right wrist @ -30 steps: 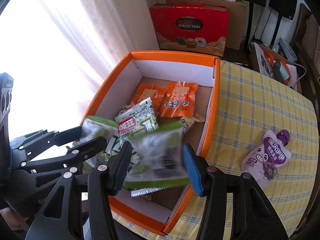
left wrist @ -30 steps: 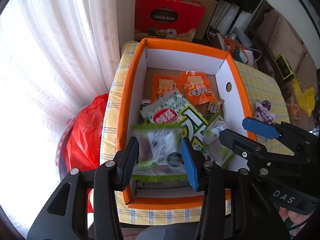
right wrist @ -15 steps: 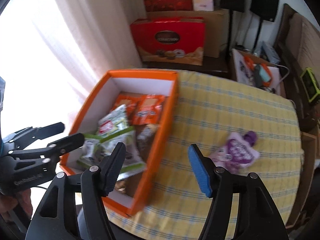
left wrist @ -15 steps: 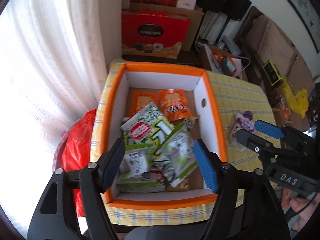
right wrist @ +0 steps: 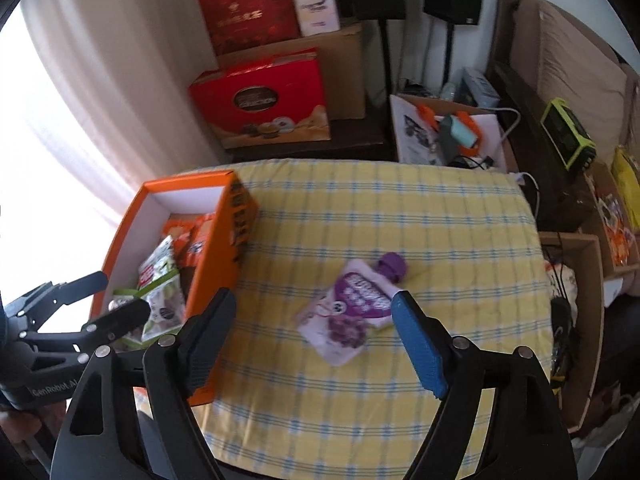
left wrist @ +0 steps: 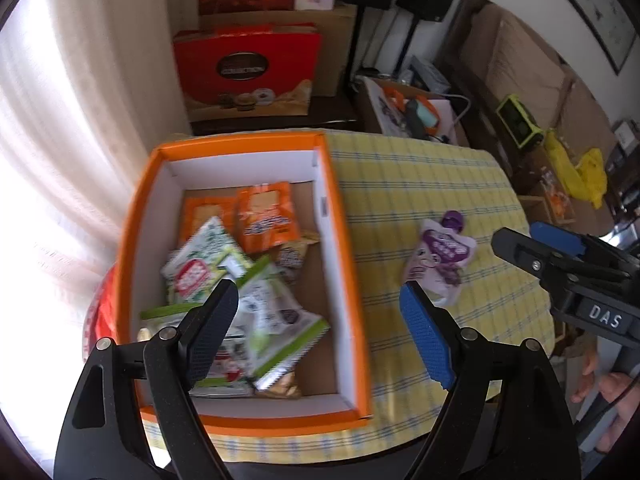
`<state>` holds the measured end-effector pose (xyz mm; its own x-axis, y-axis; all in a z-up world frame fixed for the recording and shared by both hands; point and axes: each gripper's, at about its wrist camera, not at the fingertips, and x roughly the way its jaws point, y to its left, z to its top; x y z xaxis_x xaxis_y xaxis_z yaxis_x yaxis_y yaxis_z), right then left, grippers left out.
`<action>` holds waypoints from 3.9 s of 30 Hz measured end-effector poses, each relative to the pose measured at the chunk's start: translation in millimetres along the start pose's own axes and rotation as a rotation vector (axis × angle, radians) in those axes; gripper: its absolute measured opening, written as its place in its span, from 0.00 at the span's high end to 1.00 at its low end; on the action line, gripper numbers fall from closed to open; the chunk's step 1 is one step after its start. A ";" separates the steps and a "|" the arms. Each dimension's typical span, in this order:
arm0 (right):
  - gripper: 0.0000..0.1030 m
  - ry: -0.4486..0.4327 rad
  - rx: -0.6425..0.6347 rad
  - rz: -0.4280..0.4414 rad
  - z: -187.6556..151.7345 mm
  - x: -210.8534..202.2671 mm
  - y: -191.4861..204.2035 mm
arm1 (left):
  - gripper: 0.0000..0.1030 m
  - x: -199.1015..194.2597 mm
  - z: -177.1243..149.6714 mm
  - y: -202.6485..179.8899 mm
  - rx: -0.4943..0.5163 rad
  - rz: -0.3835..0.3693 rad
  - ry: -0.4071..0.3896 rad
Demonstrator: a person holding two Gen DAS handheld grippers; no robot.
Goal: Organize objects
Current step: 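Move the left gripper back over the table to the purple jelly pouch, then grasp the purple grape jelly pouch with the left gripper and lift it, then carry the jelly pouch with the left gripper into the orange box and release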
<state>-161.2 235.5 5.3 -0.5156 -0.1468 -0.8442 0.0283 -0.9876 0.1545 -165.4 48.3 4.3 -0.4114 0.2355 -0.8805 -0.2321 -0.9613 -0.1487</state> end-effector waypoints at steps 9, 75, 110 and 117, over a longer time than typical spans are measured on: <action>0.00 0.001 0.059 -0.073 -0.6 4.8 -39.7 | 0.11 10.7 1.0 -49.3 0.084 -0.029 -0.001; 0.71 0.229 0.306 0.347 -7.5 125.2 -103.2 | 0.34 137.3 -18.4 -137.9 0.267 -0.008 0.180; 0.72 0.123 0.104 0.500 64.6 52.3 33.8 | 0.36 1.8 12.2 -14.4 0.095 0.012 -0.016; 0.72 0.163 0.080 0.537 70.7 87.6 76.4 | 0.36 17.8 21.3 36.8 0.075 0.037 0.007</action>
<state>-264.7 151.2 -20.6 -0.3073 -0.6404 -0.7039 0.1816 -0.7656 0.6172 -200.2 20.2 -7.3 -0.4145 0.1984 -0.8882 -0.2822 -0.9559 -0.0819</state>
